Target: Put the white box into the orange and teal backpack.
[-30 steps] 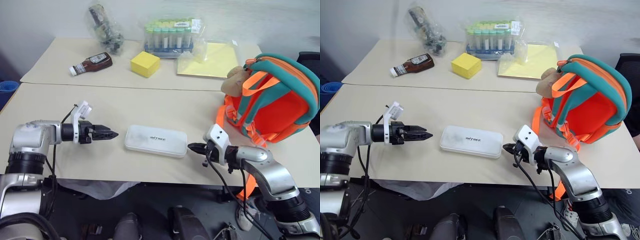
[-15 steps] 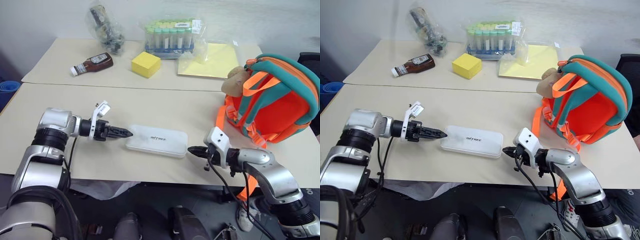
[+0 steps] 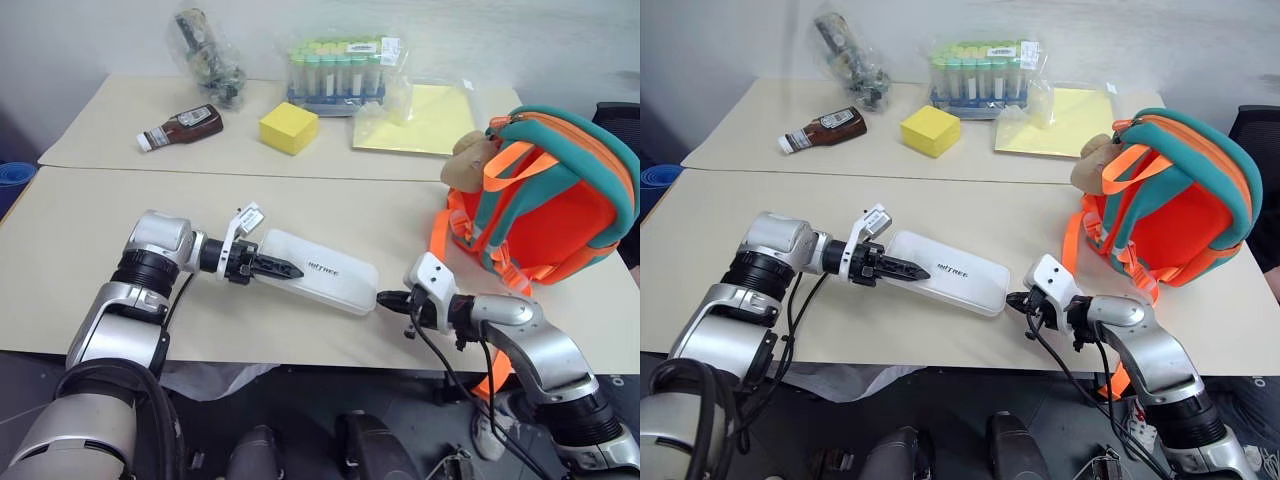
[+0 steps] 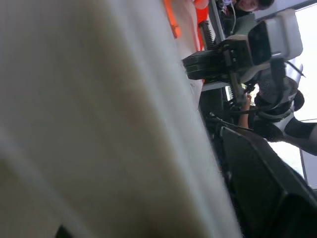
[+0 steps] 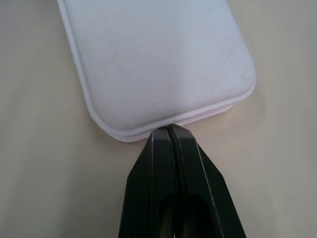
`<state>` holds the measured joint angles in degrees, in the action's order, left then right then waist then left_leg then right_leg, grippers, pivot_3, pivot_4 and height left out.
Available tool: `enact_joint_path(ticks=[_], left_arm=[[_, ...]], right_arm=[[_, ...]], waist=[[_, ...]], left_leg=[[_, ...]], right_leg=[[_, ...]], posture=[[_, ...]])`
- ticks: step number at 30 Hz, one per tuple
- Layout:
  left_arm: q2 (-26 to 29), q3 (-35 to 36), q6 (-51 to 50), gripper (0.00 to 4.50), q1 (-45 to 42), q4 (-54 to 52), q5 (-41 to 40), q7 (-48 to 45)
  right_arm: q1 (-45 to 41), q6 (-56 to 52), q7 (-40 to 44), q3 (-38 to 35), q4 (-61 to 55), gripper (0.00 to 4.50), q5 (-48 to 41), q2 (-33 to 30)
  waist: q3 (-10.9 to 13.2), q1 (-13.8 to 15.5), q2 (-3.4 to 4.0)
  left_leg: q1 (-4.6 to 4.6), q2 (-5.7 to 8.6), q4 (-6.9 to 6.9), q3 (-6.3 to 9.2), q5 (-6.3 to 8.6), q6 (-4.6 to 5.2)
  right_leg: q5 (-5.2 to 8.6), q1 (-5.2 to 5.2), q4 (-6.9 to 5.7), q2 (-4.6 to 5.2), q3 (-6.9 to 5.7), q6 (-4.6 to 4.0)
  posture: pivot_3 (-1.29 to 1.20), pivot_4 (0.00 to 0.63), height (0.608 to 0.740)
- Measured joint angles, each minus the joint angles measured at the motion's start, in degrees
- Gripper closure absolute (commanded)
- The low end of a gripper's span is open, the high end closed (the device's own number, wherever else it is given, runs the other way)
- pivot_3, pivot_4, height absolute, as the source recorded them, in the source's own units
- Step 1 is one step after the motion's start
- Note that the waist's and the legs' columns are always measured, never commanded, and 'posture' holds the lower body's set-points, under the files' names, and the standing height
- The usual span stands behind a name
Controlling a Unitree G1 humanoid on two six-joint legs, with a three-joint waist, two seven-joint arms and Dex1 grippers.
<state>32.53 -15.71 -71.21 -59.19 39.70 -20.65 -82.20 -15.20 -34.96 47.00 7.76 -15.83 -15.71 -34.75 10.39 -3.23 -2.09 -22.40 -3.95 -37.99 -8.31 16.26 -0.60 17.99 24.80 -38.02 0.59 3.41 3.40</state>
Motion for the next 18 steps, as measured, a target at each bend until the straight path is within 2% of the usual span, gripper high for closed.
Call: enact_joint_path(ticks=[2,7,11,14,18], left_arm=[[0.6,-0.1,-0.6,3.09,0.0,-1.1,-0.4,0.0],[3.5,0.9,-1.9,3.09,1.3,-3.6,-2.4,-0.1],[3.9,4.4,-3.7,3.09,3.3,-7.4,-4.9,1.7],[3.3,9.6,-6.4,3.09,3.9,-10.6,-7.8,5.2],[1.7,19.4,-9.2,3.09,4.4,-16.8,-12.0,11.1]], right_arm=[[1.0,0.0,-0.2,0.1,-0.5,4.50,0.0,0.3],[3.3,0.1,-1.0,0.1,-2.1,4.50,-0.1,0.3],[6.2,0.0,-3.2,-2.9,-4.9,4.50,-0.6,0.3],[9.9,-2.2,-5.7,-10.3,-9.4,3.96,-3.8,0.4],[16.2,-7.6,-8.1,-23.3,-15.4,2.65,-9.2,-0.4]], waist=[[0.0,-0.1,0.00],[0.0,-0.1,0.00],[0.0,0.1,0.00],[0.0,0.5,0.00],[0.0,0.9,-0.01]], left_leg=[[0.01,0.00,0.00,-0.01,0.00,-0.01],[0.01,-0.08,-0.01,-0.01,-0.01,-0.01],[-0.02,-0.07,-0.03,-0.01,0.00,-0.01],[-0.05,-0.07,-0.03,0.04,0.00,0.00],[0.02,-0.08,-0.03,0.05,0.01,-0.02]], right_leg=[[0.00,0.00,-0.02,0.00,0.01,0.00],[0.00,0.00,-0.02,0.02,0.01,0.00],[0.00,0.00,0.00,0.06,0.00,0.00],[0.00,-0.02,0.02,0.09,-0.02,0.01],[0.00,-0.13,0.04,0.07,-0.03,0.02]], posture=[[0.00,0.150,0.740],[0.00,0.150,0.740],[0.00,0.150,0.740],[0.00,0.150,0.740],[0.00,0.150,0.740]])
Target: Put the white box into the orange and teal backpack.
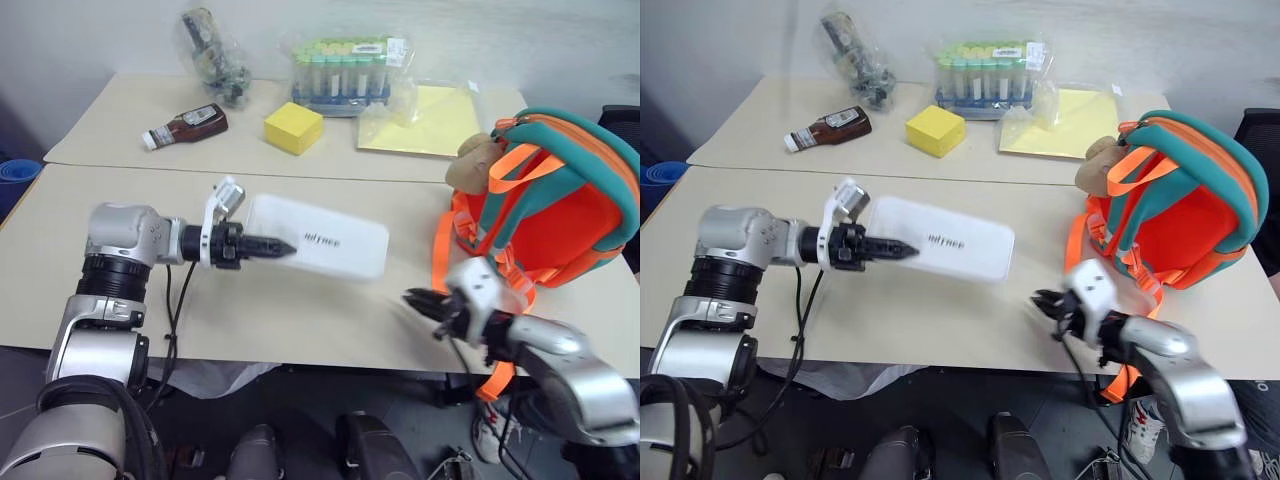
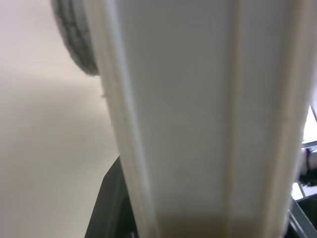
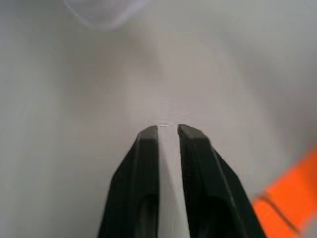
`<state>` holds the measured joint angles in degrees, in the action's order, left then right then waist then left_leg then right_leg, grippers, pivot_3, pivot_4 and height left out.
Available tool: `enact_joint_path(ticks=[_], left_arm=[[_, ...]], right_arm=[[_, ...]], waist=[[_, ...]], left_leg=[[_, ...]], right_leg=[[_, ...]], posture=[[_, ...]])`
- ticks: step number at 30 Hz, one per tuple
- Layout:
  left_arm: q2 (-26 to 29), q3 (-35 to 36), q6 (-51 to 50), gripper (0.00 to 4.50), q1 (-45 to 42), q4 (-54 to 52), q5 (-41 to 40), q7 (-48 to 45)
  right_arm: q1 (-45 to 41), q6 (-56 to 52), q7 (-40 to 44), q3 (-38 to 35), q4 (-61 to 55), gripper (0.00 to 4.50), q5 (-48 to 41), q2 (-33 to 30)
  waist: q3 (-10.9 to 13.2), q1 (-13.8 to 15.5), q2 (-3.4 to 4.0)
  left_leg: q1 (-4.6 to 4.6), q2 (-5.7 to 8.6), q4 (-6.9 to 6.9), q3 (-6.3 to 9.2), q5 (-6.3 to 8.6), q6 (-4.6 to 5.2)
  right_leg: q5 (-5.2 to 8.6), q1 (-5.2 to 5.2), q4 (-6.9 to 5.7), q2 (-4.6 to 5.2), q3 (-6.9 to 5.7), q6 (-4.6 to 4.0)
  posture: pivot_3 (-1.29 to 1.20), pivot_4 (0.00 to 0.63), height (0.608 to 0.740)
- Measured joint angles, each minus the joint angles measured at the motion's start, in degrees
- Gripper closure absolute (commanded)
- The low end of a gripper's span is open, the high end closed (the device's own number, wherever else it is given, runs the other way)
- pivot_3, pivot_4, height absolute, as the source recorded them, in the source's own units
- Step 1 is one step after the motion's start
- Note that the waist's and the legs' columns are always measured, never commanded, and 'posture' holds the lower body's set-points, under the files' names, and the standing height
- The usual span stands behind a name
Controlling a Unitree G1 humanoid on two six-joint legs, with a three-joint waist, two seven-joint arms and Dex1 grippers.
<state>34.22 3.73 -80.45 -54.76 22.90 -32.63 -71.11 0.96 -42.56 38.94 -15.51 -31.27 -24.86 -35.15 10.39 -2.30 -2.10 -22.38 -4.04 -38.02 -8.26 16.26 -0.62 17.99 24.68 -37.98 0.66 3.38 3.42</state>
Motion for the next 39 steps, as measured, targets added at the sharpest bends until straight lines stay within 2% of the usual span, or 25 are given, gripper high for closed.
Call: enact_joint_path(ticks=[4,8,12,17,23,27,36,38,39], left_arm=[[-2.3,8.0,-1.2,3.09,2.8,-7.1,-3.3,7.2],[-4.1,12.2,-2.0,3.09,4.6,-11.8,-5.8,12.6],[-4.3,13.3,-1.2,3.09,5.6,-17.4,-8.0,15.3],[-4.6,12.6,0.6,3.09,5.6,-18.7,-8.5,18.5],[-4.5,12.8,2.1,3.09,5.5,-20.4,-10.1,21.2],[-4.2,13.1,3.5,3.09,5.6,-20.5,-10.3,22.9],[-3.7,13.2,7.0,3.09,7.1,-22.1,-10.3,25.5],[-3.5,13.2,7.8,3.09,7.1,-22.0,-10.3,25.6],[-3.0,13.2,8.2,3.09,7.2,-22.0,-10.3,25.5]], right_arm=[[3.7,-6.4,-3.8,-12.0,-5.9,1.35,-6.4,0.1],[0.8,-10.1,-8.9,-16.2,-6.7,0.01,-10.1,0.9],[-8.8,-10.6,-14.8,-16.0,-0.2,0.00,-10.3,2.2],[-20.1,-9.8,-19.9,-10.3,10.1,0.00,-8.0,4.8],[-30.7,-1.5,-22.9,-4.8,26.6,0.00,-1.7,6.7],[-32.3,3.8,-22.1,-4.2,32.5,0.90,-0.2,7.8],[-31.9,5.8,-15.1,-2.2,30.8,4.01,-1.9,7.0],[-31.3,5.1,-11.8,-1.2,28.2,4.42,-3.3,5.5],[-30.9,4.6,-9.8,-0.5,26.6,4.42,-4.4,4.5]], waist=[[0.0,-0.4,0.03],[0.0,-0.9,0.03],[0.0,-1.1,0.03],[0.0,-1.1,0.06],[0.0,-1.1,0.09],[0.1,-1.1,0.10],[0.1,-1.7,0.19],[0.1,-1.9,0.24],[0.1,-2.1,0.24]], left_leg=[[0.14,-0.06,0.01,-0.03,-0.02,-0.06],[0.21,-0.02,0.02,-0.02,-0.05,-0.11],[0.23,0.00,0.06,-0.04,-0.05,-0.13],[0.18,0.01,0.09,-0.08,-0.07,-0.15],[0.15,0.01,0.12,-0.12,-0.07,-0.16],[0.14,-0.03,0.12,-0.12,-0.08,-0.18],[0.17,-0.06,0.12,-0.14,-0.14,-0.27],[0.16,-0.06,0.13,-0.14,-0.13,-0.27],[0.16,-0.06,0.15,-0.13,-0.13,-0.28]], right_leg=[[-0.01,-0.08,-0.07,-0.07,0.03,0.01],[-0.01,-0.10,-0.17,-0.07,0.04,0.00],[-0.01,-0.09,-0.12,-0.07,0.06,0.00],[-0.01,-0.04,-0.07,-0.07,0.08,0.00],[-0.01,-0.01,0.01,-0.06,0.09,0.00],[-0.01,-0.01,0.02,-0.07,0.09,0.01],[-0.02,-0.01,-0.05,-0.09,0.09,0.02],[-0.02,-0.01,-0.03,-0.09,0.08,0.02],[-0.02,-0.01,-0.02,-0.10,0.08,0.02]], posture=[[0.00,0.150,0.740],[0.00,0.150,0.740],[0.00,0.150,0.740],[0.00,0.150,0.740],[0.00,0.150,0.740],[0.00,0.150,0.740],[0.00,0.150,0.740],[0.00,0.150,0.740],[0.00,0.150,0.740]])
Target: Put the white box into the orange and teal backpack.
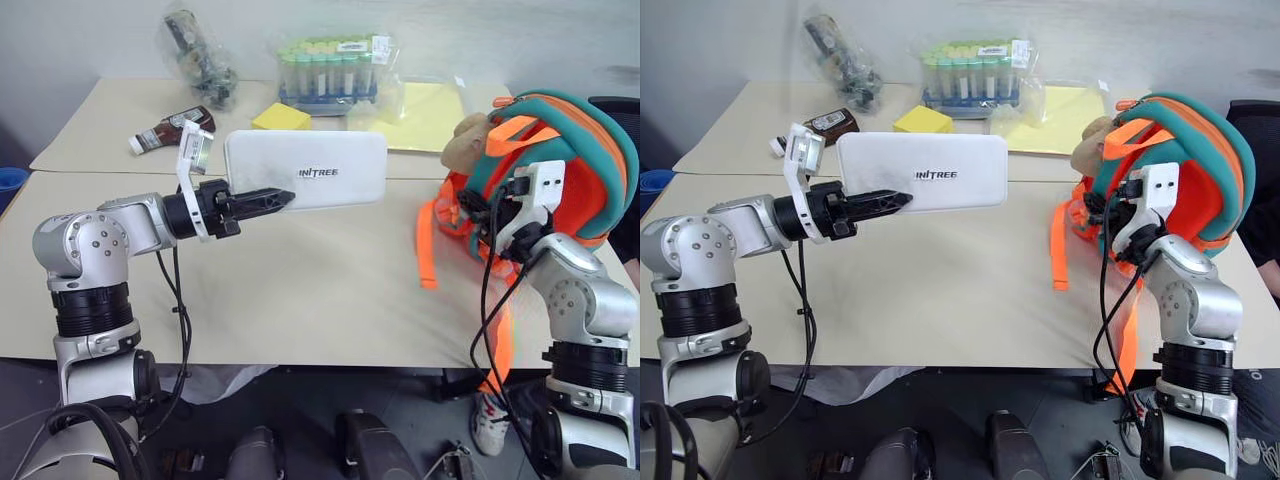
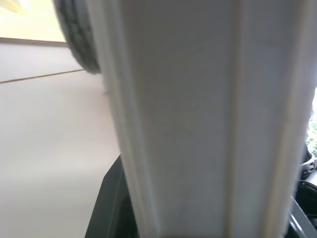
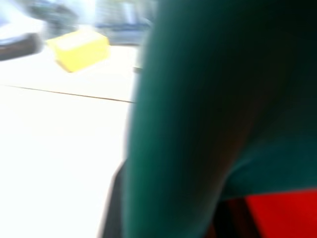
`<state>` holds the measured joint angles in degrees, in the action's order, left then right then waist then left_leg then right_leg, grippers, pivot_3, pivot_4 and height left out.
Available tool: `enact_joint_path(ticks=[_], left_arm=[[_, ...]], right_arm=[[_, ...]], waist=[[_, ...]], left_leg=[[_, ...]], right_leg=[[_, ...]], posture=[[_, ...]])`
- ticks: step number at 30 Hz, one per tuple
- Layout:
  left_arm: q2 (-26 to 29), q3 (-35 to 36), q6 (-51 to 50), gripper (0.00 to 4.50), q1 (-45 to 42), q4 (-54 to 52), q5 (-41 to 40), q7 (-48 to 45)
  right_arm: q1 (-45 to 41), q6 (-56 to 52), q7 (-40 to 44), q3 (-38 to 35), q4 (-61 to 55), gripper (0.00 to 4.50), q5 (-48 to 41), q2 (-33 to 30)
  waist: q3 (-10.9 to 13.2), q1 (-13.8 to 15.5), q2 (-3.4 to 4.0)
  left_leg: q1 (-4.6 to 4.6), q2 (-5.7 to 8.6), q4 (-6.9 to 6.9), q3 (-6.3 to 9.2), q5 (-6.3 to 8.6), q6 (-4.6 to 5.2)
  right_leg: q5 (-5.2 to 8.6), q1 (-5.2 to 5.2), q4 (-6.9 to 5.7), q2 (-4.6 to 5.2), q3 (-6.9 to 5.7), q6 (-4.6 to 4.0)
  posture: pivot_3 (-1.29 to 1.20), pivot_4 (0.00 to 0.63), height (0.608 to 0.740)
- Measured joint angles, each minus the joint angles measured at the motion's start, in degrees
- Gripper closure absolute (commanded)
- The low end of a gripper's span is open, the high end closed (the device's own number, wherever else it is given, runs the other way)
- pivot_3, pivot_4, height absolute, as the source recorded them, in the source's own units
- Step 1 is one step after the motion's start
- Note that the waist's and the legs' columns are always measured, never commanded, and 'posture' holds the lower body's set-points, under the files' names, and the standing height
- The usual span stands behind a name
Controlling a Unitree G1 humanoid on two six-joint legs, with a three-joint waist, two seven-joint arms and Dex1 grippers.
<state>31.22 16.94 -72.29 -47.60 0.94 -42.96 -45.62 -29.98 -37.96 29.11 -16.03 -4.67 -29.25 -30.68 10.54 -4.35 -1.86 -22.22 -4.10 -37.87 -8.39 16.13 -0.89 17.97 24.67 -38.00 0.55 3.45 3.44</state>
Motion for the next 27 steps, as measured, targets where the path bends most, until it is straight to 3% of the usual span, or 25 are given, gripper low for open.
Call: enact_joint_path(ticks=[2,6,12,21,27], left_arm=[[1.5,0.1,0.9,3.09,-0.1,0.5,-0.3,-1.2],[4.3,0.6,3.1,3.09,-3.3,5.6,-1.6,-4.7],[6.3,-3.1,9.7,3.09,-6.7,11.0,-0.6,-10.2],[6.4,-9.7,15.9,3.09,-8.4,12.0,1.1,-18.4],[6.8,-15.5,26.2,3.09,-11.3,13.4,7.1,-24.6]], right_arm=[[1.3,-3.2,4.8,0.1,-4.7,4.42,-4.5,-2.6],[3.1,-11.6,17.3,-0.6,-16.5,4.42,-17.5,-14.0],[4.5,-18.5,27.5,-2.9,-22.8,4.42,-33.1,-22.6],[13.7,-20.4,35.4,-6.9,-24.2,4.42,-38.4,-30.2],[13.7,-20.9,36.5,-9.6,-21.9,4.42,-41.0,-32.3]], waist=[[0.0,-0.3,0.06],[0.2,-0.2,0.21],[0.2,-0.2,0.19],[0.3,0.3,0.02],[0.3,0.6,0.01]], left_leg=[[0.00,-0.01,0.05,0.00,0.00,-0.01],[-0.05,-0.06,0.08,0.04,0.00,-0.02],[0.01,0.00,0.07,0.04,0.01,0.04],[-0.15,0.00,0.05,0.07,0.08,0.15],[-0.07,0.01,0.02,0.06,0.08,0.16]], right_leg=[[0.00,0.01,0.02,0.00,0.00,0.00],[0.01,0.05,0.09,-0.06,-0.06,0.01],[0.01,-0.03,0.12,0.01,-0.03,0.01],[0.02,0.02,0.25,0.03,-0.03,0.05],[0.02,-0.04,0.22,0.02,-0.02,0.04]], posture=[[0.00,0.150,0.740],[0.00,0.150,0.740],[0.00,0.150,0.740],[0.00,0.150,0.740],[0.00,0.150,0.740]])
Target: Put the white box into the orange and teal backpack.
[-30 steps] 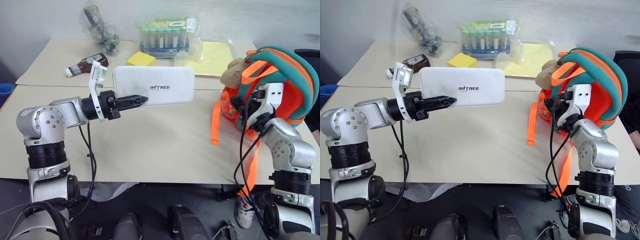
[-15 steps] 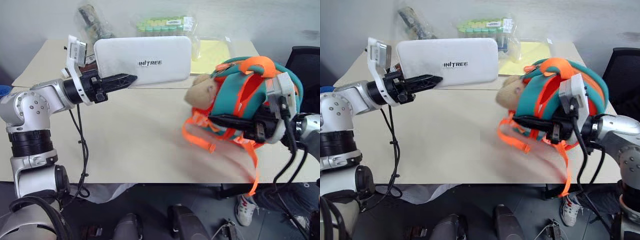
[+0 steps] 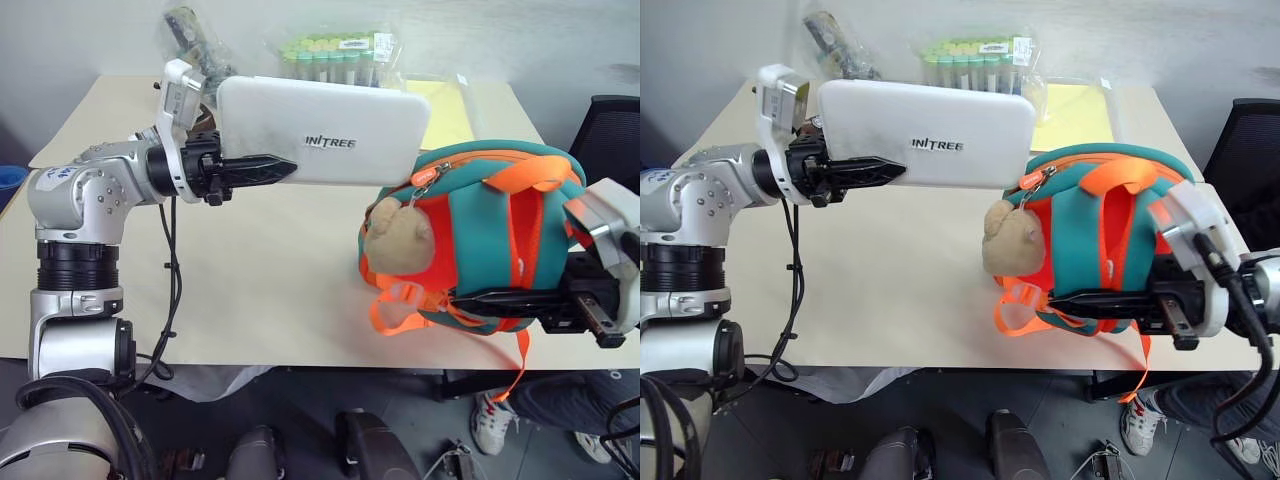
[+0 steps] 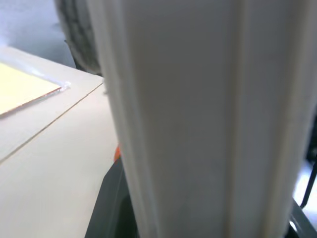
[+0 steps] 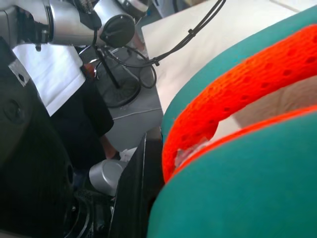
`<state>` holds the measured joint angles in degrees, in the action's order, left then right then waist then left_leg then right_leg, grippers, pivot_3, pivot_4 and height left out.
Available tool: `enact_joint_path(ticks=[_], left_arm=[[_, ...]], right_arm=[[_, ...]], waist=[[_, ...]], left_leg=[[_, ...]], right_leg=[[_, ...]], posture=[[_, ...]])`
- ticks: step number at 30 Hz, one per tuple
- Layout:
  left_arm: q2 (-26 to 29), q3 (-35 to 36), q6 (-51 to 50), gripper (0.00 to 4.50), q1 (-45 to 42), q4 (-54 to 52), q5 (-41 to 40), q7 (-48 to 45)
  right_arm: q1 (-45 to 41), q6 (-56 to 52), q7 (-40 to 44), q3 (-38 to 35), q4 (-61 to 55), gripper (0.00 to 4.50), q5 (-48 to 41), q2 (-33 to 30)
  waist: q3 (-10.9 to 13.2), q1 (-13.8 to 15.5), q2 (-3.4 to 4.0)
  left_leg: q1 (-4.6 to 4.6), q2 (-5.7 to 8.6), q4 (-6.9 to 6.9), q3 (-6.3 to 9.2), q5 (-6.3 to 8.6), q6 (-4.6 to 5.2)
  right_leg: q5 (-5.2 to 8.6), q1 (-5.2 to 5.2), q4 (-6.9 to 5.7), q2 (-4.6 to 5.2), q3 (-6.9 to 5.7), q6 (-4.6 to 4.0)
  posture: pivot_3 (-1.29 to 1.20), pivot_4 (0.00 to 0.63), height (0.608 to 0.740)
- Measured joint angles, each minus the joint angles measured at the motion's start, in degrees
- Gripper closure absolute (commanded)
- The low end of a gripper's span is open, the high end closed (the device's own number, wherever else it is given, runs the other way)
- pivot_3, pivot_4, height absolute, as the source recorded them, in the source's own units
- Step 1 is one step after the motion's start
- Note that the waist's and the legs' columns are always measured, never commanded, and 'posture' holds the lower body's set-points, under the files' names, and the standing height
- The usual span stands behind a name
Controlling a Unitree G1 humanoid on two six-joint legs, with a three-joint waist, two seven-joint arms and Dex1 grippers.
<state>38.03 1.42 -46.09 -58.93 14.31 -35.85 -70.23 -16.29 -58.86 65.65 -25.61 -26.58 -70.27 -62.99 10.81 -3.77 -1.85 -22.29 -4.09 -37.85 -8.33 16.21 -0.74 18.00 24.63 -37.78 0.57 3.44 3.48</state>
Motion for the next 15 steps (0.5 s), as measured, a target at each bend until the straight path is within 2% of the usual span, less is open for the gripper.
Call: enact_joint_path(ticks=[8,11,15], left_arm=[[-1.7,-9.4,17.4,3.09,2.4,0.5,11.3,-4.8],[-1.9,-10.7,25.4,3.09,1.6,3.0,14.8,-6.5],[-3.9,-11.8,29.1,3.09,-2.0,7.0,17.3,-9.3]], right_arm=[[-0.8,0.3,-1.3,0.6,0.8,4.42,0.7,0.0],[-0.8,0.5,-1.4,0.7,1.7,4.42,1.4,0.0],[-1.0,1.5,-1.9,2.0,2.3,4.42,3.2,0.3]], waist=[[0.0,0.8,-0.01],[0.0,0.9,-0.01],[0.0,0.9,-0.01]], left_leg=[[-0.09,0.00,-0.09,0.02,0.06,0.11],[-0.10,0.01,-0.10,0.02,0.09,0.16],[-0.10,0.02,-0.12,0.01,0.11,0.19]], right_leg=[[0.00,0.01,0.03,0.02,0.01,0.00],[0.00,0.00,0.06,0.03,0.01,0.00],[0.00,0.00,0.05,0.01,0.00,0.01]], posture=[[0.00,0.150,0.740],[0.00,0.150,0.740],[0.00,0.150,0.740]])
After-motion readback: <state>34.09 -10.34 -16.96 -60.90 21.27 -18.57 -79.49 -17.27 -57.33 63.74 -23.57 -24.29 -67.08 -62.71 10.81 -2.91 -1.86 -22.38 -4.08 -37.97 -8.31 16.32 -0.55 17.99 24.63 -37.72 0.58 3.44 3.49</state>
